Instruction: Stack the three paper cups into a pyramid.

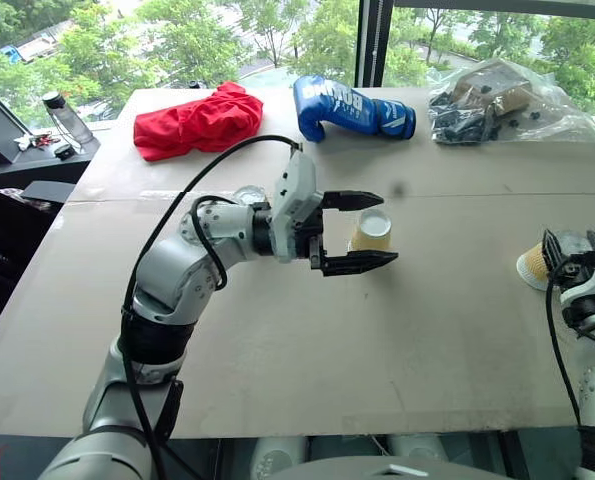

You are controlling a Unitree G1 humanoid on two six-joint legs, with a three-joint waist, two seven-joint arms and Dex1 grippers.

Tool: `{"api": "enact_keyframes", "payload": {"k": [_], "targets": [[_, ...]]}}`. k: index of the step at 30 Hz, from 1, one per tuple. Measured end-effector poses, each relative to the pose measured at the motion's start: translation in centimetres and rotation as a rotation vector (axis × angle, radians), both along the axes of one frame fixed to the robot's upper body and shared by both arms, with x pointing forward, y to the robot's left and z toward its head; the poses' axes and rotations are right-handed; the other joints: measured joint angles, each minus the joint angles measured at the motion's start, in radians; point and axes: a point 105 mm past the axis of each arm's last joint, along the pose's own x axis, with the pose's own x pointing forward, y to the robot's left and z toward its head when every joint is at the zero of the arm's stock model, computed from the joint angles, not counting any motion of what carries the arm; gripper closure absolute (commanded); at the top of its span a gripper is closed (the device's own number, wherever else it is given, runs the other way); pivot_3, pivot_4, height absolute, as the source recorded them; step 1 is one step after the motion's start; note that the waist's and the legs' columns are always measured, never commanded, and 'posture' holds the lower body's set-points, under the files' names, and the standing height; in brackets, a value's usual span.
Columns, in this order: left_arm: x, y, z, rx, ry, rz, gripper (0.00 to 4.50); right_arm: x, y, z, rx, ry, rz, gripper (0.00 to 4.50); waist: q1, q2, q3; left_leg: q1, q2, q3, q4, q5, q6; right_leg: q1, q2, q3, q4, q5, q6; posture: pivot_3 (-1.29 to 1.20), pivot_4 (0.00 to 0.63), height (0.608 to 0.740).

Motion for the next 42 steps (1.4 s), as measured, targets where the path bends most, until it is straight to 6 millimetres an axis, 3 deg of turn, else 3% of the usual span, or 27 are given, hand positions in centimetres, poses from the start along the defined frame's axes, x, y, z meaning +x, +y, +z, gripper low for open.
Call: {"api": "enact_keyframes", "payload": {"k": [9, 17, 32, 34, 36, 37, 42], "targets": [[0.2, 2.9, -1.9, 0.011, 0.047, 0.177, 0.0, 3.3, 10.0, 0.7, 0.0, 0.051, 0.439, 2.11, -0.002, 0.0, 0.0, 0.0, 0.002, -0.001, 0.0, -0.001, 0.002, 0.0, 0.0, -0.001, 0.0, 0.0, 0.0, 0.0, 0.15, 0.74], [0.1, 5.1, -3.6, 0.054, 0.057, 0.325, 0.0, 4.9, 14.1, 1.0, 0.004, 0.046, 0.563, 2.11, 0.005, 0.0, 0.0, -0.001, 0.002, -0.001, 0.0, 0.0, 0.0, -0.001, -0.001, -0.001, 0.0, 0.0, 0.0, 0.0, 0.15, 0.74], [-0.1, 5.9, -3.8, 0.058, 0.056, 0.369, 0.0, 4.5, 16.3, 0.9, -0.034, 0.056, 0.664, 2.11, 0.004, 0.0, 0.0, -0.001, 0.002, -0.001, 0.0, -0.001, 0.002, -0.002, 0.0, -0.001, 0.001, 0.0, 0.0, 0.0, 0.15, 0.74], [-0.1, 5.9, -3.8, 0.058, 0.054, 0.369, 0.0, 4.4, 16.4, 0.9, -0.048, 0.058, 0.668, 1.03, 0.004, 0.0, 0.0, -0.001, 0.002, -0.001, 0.0, -0.001, 0.002, -0.002, 0.0, -0.001, 0.001, 0.0, 0.0, 0.0, 0.15, 0.74], [-0.1, 5.9, -3.8, 0.058, 0.051, 0.369, 0.0, 4.3, 16.6, 0.5, -0.06, 0.072, 0.678, 0.26, 0.004, 0.0, 0.0, -0.001, 0.002, -0.001, 0.0, -0.001, 0.002, -0.002, 0.0, -0.001, 0.001, 0.0, 0.0, 0.0, 0.15, 0.74], [-0.1, 5.9, -3.8, 0.06, 0.048, 0.369, 0.0, 4.1, 16.8, 0.1, -0.061, 0.087, 0.687, 0.07, 0.005, 0.0, 0.0, -0.001, 0.002, -0.001, 0.0, -0.001, 0.002, -0.002, 0.0, -0.001, 0.001, 0.0, 0.0, 0.0, 0.15, 0.74], [-0.1, 5.9, -3.7, 0.05, 0.043, 0.369, 0.0, 4.0, 16.6, 0.0, -0.053, 0.092, 0.684, 0.07, 0.005, 0.0, 0.0, -0.002, 0.002, -0.001, 0.0, -0.001, 0.002, -0.002, -0.001, -0.001, 0.001, 0.0, 0.0, 0.0, 0.15, 0.74]]}}
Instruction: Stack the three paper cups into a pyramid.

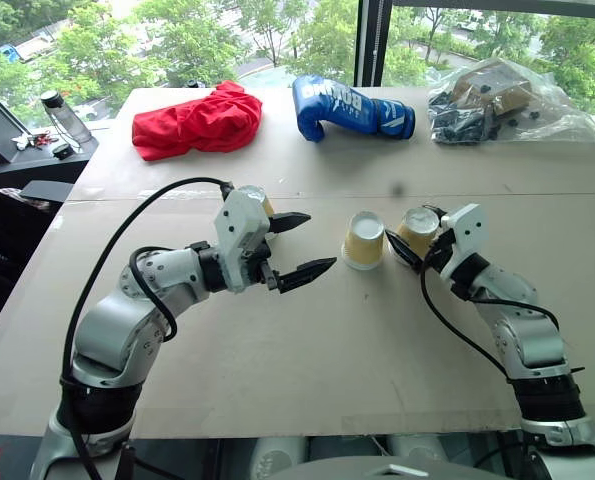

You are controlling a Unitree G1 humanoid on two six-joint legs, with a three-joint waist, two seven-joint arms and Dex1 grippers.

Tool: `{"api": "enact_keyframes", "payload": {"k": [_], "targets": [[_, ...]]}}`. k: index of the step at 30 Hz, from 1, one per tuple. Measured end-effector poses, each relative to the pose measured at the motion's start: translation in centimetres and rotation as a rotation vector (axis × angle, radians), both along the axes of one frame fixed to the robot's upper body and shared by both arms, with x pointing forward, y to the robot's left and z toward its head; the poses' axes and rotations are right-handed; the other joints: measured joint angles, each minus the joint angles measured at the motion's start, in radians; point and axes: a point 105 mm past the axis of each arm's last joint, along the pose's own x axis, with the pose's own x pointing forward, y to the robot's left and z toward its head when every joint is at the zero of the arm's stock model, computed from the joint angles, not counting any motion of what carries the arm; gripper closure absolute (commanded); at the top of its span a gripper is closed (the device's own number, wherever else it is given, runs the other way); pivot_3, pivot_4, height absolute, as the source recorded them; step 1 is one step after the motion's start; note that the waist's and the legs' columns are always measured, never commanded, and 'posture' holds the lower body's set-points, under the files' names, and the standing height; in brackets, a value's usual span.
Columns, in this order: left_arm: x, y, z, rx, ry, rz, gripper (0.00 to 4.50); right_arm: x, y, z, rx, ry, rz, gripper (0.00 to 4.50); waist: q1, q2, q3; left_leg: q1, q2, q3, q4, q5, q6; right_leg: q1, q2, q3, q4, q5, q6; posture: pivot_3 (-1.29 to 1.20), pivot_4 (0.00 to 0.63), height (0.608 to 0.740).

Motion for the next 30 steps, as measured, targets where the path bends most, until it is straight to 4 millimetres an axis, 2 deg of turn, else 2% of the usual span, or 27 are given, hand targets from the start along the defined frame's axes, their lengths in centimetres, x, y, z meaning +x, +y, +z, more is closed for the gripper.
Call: {"api": "enact_keyframes", "payload": {"k": [3, 6, 9, 13, 16, 21, 24, 30], "targets": [[0.3, 0.3, 0.9, -0.055, -0.031, 0.029, 0.0, -0.2, -0.4, 1.0, 0.05, -0.018, 0.004, 0.07, 0.001, 0.0, 0.0, 0.0, 0.0, 0.0, 0.0, 0.0, 0.0, 0.0, 0.0, 0.0, 0.0, 0.0, 0.0, 0.0, 0.15, 0.74], [0.7, 1.6, 1.9, -0.102, -0.077, 0.109, 0.0, -0.5, -1.5, 2.2, 0.053, -0.045, 0.016, 0.07, 0.001, 0.0, 0.0, 0.0, 0.0, 0.0, 0.0, 0.0, 0.0, 0.0, 0.0, 0.0, 0.0, 0.0, 0.0, 0.0, 0.15, 0.74], [0.6, 2.7, 1.5, -0.122, -0.08, 0.185, 0.0, -1.0, -2.7, 2.7, 0.053, -0.044, 0.03, 0.07, 0.001, 0.0, 0.0, 0.0, 0.0, 0.0, 0.0, 0.0, 0.0, 0.0, -0.001, 0.0, -0.001, 0.0, 0.0, 0.0, 0.15, 0.74], [0.8, 5.7, 0.4, -0.138, -0.119, 0.386, 0.0, -3.0, -3.8, 3.7, 0.077, -0.015, 0.161, 0.07, 0.002, 0.0, 0.0, -0.001, 0.0, 0.0, -0.001, 0.0, 0.001, 0.0, -0.002, -0.001, -0.001, 0.0, 0.0, 0.0, 0.15, 0.74], [1.4, 7.5, 0.3, -0.139, -0.172, 0.51, 0.0, -4.6, -3.1, 5.0, 0.072, -0.032, 0.3, 0.07, 0.004, -0.001, 0.0, 0.001, 0.0, -0.001, 0.0, -0.001, 0.001, 0.003, -0.002, -0.002, -0.001, 0.0, 0.0, 0.0, 0.15, 0.74], [1.7, 8.8, -1.5, -0.095, -0.173, 0.584, 0.0, -6.6, -2.5, 4.7, 0.084, -0.005, 0.427, 0.07, 0.005, -0.001, 0.0, 0.001, -0.001, -0.001, 0.0, -0.001, 0.001, 0.003, -0.004, -0.002, -0.002, 0.0, 0.0, 0.0, 0.15, 0.74], [2.2, 9.4, -1.9, -0.111, -0.178, 0.625, 0.0, -7.8, -2.0, 5.5, 0.076, -0.013, 0.511, 0.07, 0.006, -0.001, 0.0, 0.001, -0.001, -0.002, 0.0, -0.001, 0.001, 0.003, -0.004, -0.003, -0.002, 0.0, 0.0, 0.0, 0.15, 0.74], [4.3, 10.2, -1.7, -0.16, -0.203, 0.693, 0.0, -8.5, -2.1, 5.7, 0.076, -0.031, 0.548, 0.07, 0.007, -0.002, 0.0, 0.001, -0.002, -0.002, 0.001, -0.001, 0.001, 0.004, -0.004, -0.004, -0.002, 0.0, 0.0, 0.0, 0.15, 0.74]]}}
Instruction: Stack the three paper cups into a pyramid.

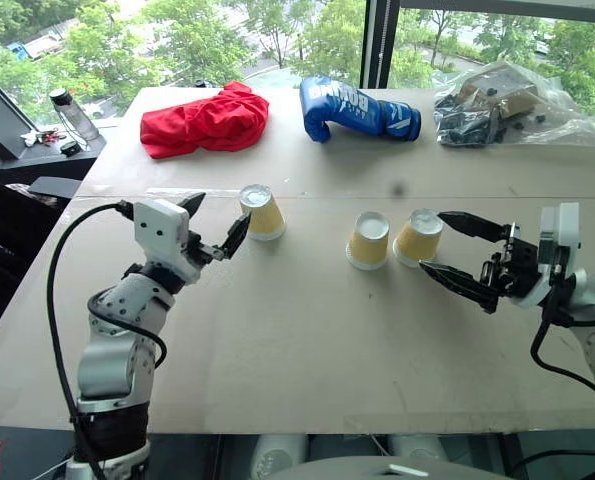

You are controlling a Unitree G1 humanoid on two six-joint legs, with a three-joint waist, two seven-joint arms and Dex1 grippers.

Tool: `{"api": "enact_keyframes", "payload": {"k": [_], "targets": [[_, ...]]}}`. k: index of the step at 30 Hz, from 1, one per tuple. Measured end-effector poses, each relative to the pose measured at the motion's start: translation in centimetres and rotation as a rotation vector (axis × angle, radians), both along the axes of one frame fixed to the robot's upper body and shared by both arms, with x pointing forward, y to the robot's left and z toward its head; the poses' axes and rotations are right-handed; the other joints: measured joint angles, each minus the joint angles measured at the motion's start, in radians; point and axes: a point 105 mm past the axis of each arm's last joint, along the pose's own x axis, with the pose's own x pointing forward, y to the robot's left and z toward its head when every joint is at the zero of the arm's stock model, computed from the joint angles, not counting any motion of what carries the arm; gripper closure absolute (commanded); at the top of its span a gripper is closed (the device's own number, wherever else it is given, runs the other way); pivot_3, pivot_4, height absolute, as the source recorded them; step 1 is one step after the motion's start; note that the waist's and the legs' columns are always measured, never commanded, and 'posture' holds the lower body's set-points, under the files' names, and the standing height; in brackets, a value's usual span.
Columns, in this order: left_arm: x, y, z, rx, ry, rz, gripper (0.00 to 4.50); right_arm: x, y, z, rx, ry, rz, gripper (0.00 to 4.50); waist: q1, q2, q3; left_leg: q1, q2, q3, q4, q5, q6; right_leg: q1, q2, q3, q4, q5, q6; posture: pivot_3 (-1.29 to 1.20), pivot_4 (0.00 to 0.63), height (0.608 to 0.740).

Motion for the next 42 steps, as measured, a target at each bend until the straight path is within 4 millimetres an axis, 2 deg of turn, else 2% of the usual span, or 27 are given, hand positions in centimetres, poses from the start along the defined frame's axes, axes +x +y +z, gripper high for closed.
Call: {"api": "enact_keyframes", "payload": {"k": [5, 11, 21, 25, 27, 28, 34, 36, 38, 39, 42], "targets": [[0.9, -0.8, -1.2, -0.013, 0.032, -0.038, 0.0, -0.2, -0.2, -0.2, 0.01, -0.011, -0.009, 0.07, -0.002, 0.0, 0.0, 0.0, 0.0, 0.0, 0.0, 0.0, 0.0, 0.0, 0.0, 0.0, 0.0, 0.0, 0.0, 0.0, 0.15, 0.74], [4.0, -1.7, -1.9, -0.056, 0.02, -0.033, 0.0, -0.7, -0.2, -0.9, 0.049, -0.001, -0.025, 0.07, 0.004, -0.001, 0.0, 0.0, -0.001, -0.001, 0.001, 0.0, 0.0, 0.0, 0.0, -0.001, 0.0, 0.0, 0.0, 0.0, 0.15, 0.74], [6.0, -2.2, -3.6, -0.075, 0.038, -0.028, 0.0, -1.5, 0.1, -1.0, 0.048, -0.009, -0.03, 0.07, -0.001, -0.001, 0.0, 0.0, -0.001, -0.002, 0.001, 0.0, 0.0, 0.0, 0.0, -0.002, 0.0, 0.0, 0.0, 0.0, 0.15, 0.74], [6.5, -2.3, -3.3, -0.08, 0.012, -0.028, 0.97, -1.7, 0.3, -0.7, 0.057, -0.028, -0.028, 0.0, -0.001, -0.001, 0.0, 0.0, -0.001, -0.001, 0.001, 0.0, 0.0, 0.0, 0.0, -0.002, 0.0, 0.0, 0.0, 0.0, 0.15, 0.74], [6.5, -2.4, -3.4, -0.085, 0.004, -0.03, 1.94, -1.6, 0.3, -0.6, 0.063, -0.037, -0.037, 0.0, -0.002, -0.001, 0.0, 0.0, -0.001, -0.001, 0.001, 0.0, 0.0, 0.0, 0.0, -0.002, 0.0, 0.0, 0.0, 0.0, 0.15, 0.74], [6.5, -2.4, -3.4, -0.085, 0.003, -0.03, 2.16, -1.6, 0.3, -0.5, 0.064, -0.04, -0.041, 0.0, -0.002, -0.001, 0.0, 0.0, -0.001, -0.002, 0.001, 0.0, 0.0, 0.0, 0.0, -0.002, 0.0, 0.0, 0.0, 0.0, 0.15, 0.74], [6.5, -2.3, -3.2, -0.084, -0.002, -0.026, 2.16, -1.3, 0.2, -0.1, 0.07, -0.077, -0.055, 0.0, -0.002, -0.001, 0.0, 0.0, -0.001, -0.002, 0.001, 0.0, 0.0, 0.0, 0.0, -0.002, 0.0, 0.0, 0.0, 0.0, 0.15, 0.74], [6.5, -2.6, -2.5, -0.085, -0.021, -0.035, 2.16, -1.2, -0.1, -0.3, 0.071, -0.074, -0.065, 0.0, -0.001, -0.001, 0.0, 0.0, -0.001, -0.002, 0.001, 0.0, 0.0, 0.0, 0.0, -0.002, 0.0, 0.0, 0.0, 0.0, 0.15, 0.74], [7.0, -3.4, -0.9, -0.112, -0.029, -0.072, 2.16, -0.8, -0.7, -0.5, 0.071, -0.072, -0.09, 0.0, 0.006, -0.003, 0.002, -0.001, -0.001, -0.003, 0.002, 0.0, 0.0, 0.0, 0.0, -0.004, 0.001, 0.0, 0.0, 0.0, 0.15, 0.74], [7.3, -4.6, 1.2, -0.138, -0.046, -0.139, 2.16, -0.4, -1.5, -0.6, 0.063, -0.077, -0.123, 0.0, 0.011, -0.005, 0.002, -0.002, -0.001, -0.004, 0.003, 0.0, 0.0, 0.0, 0.0, -0.005, 0.001, 0.0, 0.0, 0.0, 0.15, 0.74], [7.6, -7.5, 5.5, -0.113, -0.092, -0.287, 2.16, 0.0, -2.4, -0.5, 0.061, -0.093, -0.16, 0.0, 0.019, -0.005, 0.002, -0.002, -0.003, -0.003, 0.004, 0.001, -0.001, 0.001, 0.0, -0.004, 0.001, 0.0, 0.001, 0.0, 0.15, 0.74]]}}
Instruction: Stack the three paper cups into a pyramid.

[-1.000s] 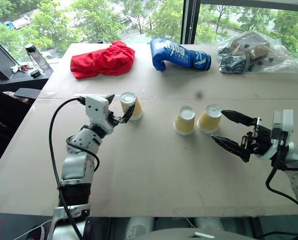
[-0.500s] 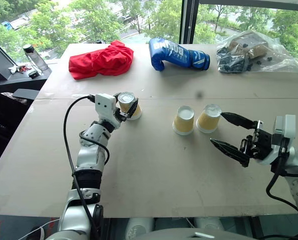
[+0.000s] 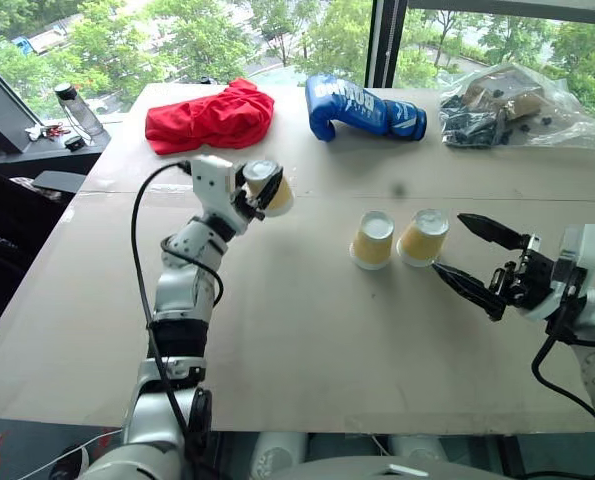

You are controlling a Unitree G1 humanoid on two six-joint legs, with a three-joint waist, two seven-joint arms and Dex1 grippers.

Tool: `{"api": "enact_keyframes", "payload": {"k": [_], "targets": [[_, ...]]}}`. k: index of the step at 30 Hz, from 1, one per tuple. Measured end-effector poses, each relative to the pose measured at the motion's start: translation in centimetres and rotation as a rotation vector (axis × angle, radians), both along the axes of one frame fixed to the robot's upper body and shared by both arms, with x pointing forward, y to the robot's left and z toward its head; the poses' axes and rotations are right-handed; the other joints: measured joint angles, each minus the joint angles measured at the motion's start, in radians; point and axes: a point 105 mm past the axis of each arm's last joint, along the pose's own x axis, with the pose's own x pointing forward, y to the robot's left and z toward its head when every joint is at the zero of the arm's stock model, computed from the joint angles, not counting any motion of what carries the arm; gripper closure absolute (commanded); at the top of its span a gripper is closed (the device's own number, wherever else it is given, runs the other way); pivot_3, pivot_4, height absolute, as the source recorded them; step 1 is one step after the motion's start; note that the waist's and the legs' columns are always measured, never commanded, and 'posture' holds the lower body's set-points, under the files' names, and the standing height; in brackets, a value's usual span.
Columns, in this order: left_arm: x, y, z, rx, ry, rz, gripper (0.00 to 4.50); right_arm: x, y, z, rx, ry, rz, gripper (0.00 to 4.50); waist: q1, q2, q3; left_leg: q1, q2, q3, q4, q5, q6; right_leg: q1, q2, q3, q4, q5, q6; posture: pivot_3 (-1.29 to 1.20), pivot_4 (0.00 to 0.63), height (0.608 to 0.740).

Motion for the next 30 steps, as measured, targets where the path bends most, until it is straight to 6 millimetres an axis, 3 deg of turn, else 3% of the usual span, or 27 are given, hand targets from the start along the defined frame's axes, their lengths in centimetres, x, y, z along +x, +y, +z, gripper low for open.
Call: {"api": "enact_keyframes", "payload": {"k": [4, 9, 13, 18, 30], "targets": [[-0.2, -4.7, 3.5, 0.039, 0.0, -0.23, 2.16, 0.2, -1.4, -0.5, -0.012, 0.008, -0.031, 0.0, 0.0, 0.0, 0.0, 0.0, -0.001, 0.0, -0.001, 0.002, -0.003, 0.0, 0.001, 0.0, -0.001, 0.0, 0.0, 0.0, 0.15, 0.74], [-1.7, -9.3, 4.2, 0.085, 0.038, -0.463, 2.16, -0.2, -2.4, -0.6, -0.025, 0.008, -0.054, 0.0, -0.005, 0.0, 0.0, 0.0, -0.001, 0.0, -0.001, 0.002, -0.003, 0.0, 0.001, 0.001, -0.001, 0.0, 0.0, 0.0, 0.15, 0.74], [-3.3, -12.3, 3.6, 0.139, 0.054, -0.627, 2.16, -0.8, -2.9, -1.0, -0.019, 0.032, -0.079, 0.0, -0.012, 0.0, 0.0, 0.0, -0.001, 0.001, -0.001, 0.002, -0.003, 0.0, 0.002, 0.001, -0.001, 0.0, 0.0, 0.0, 0.15, 0.74], [-3.9, -13.9, 2.1, 0.195, 0.088, -0.692, 2.16, -1.5, -2.8, -1.1, -0.027, 0.045, -0.103, 0.0, -0.022, 0.0, 0.0, 0.0, -0.001, 0.001, -0.001, 0.002, -0.003, 0.0, 0.002, 0.002, -0.001, 0.0, 0.0, 0.0, 0.15, 0.74], [-4.0, -15.1, 0.3, 0.277, 0.093, -0.73, 2.16, -1.9, -2.9, -1.7, -0.046, 0.052, -0.148, 0.0, -0.021, 0.0, 0.0, 0.0, -0.001, 0.001, -0.001, 0.002, -0.003, 0.0, 0.001, 0.002, -0.001, 0.0, 0.0, 0.0, 0.15, 0.74]]}}
